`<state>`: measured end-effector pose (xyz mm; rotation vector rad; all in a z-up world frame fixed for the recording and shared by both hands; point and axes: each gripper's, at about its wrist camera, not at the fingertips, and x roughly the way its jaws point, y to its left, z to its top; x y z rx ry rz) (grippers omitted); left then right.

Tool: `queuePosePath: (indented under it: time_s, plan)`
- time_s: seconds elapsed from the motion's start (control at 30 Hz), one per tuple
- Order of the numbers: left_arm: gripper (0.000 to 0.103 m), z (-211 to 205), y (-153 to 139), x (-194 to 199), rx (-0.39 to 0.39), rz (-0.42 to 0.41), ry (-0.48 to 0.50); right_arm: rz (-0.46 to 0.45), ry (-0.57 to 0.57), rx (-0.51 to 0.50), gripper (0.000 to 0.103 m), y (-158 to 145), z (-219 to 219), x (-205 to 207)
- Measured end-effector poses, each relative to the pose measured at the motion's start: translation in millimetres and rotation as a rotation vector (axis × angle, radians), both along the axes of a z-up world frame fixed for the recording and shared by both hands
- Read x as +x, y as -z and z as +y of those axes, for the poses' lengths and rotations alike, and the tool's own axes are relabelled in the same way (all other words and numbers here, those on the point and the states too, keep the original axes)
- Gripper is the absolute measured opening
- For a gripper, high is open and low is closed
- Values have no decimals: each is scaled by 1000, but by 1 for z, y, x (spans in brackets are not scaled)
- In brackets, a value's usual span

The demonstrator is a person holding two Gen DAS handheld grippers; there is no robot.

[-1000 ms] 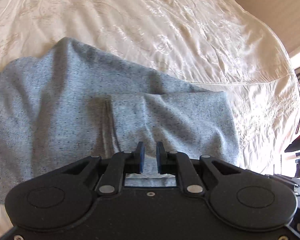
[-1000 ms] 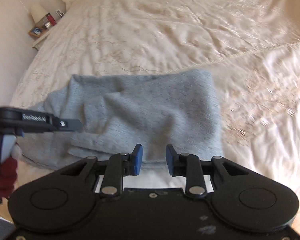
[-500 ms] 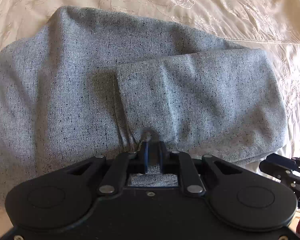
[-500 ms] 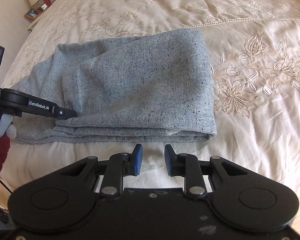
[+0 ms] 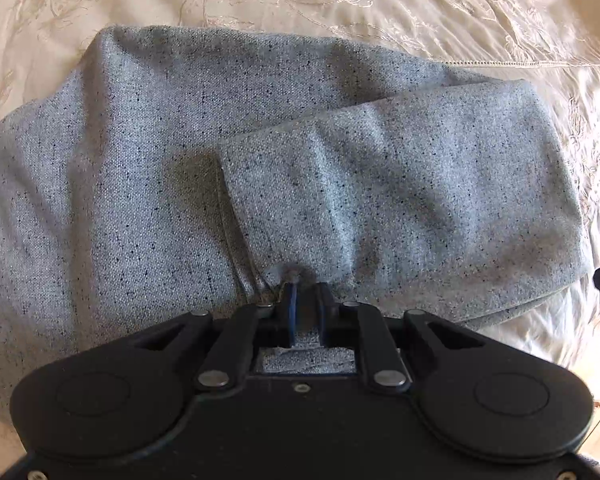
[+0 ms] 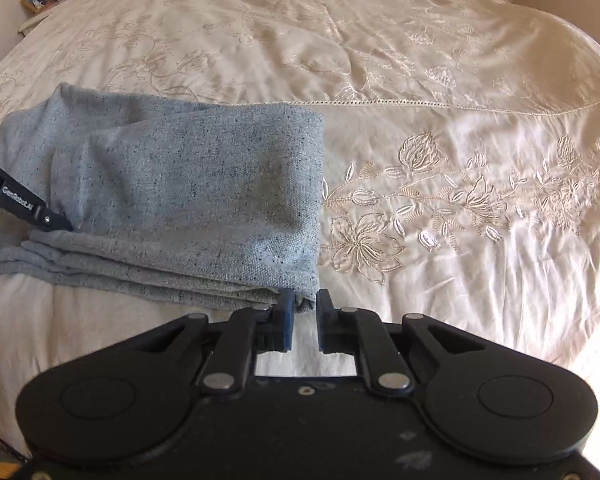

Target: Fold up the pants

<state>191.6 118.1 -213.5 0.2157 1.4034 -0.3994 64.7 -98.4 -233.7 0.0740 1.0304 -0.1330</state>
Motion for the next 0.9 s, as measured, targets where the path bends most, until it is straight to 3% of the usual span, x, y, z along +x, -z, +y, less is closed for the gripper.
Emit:
queuePosePath:
  time_s: [0.1,0.17,0.3,0.37,0.43,0.53,0.63,0.73,0.9]
  plan:
    - [22,-2,-2,-2,7,-7,-2,-91,45,61,12,-18,-9,3]
    - [22,-3,-3,-3,11,-14,-4,-87,33,92,13,-16,-13,18]
    - [22,-2,-4,-5,5,-25,-12,51,-13,150,15,16,-14,40]
    - [22,2,-7,-7,-6,-23,-28,150,-30,159,13,37,-12,34]
    - [22,6,-14,-10,-13,-28,-58,188,-47,156,11,41,-10,22]
    - [21,10,-35,-17,-29,-86,-116,156,-41,175,13,29,-14,6]
    - [21,8,-53,-26,-101,-131,-155,74,-31,194,14,7,-24,2]
    - [22,-4,-53,-31,-139,-143,-160,35,-37,221,15,-8,-29,12]
    - [22,-19,-10,-37,-14,-74,-147,4,-131,244,15,-20,-24,37]
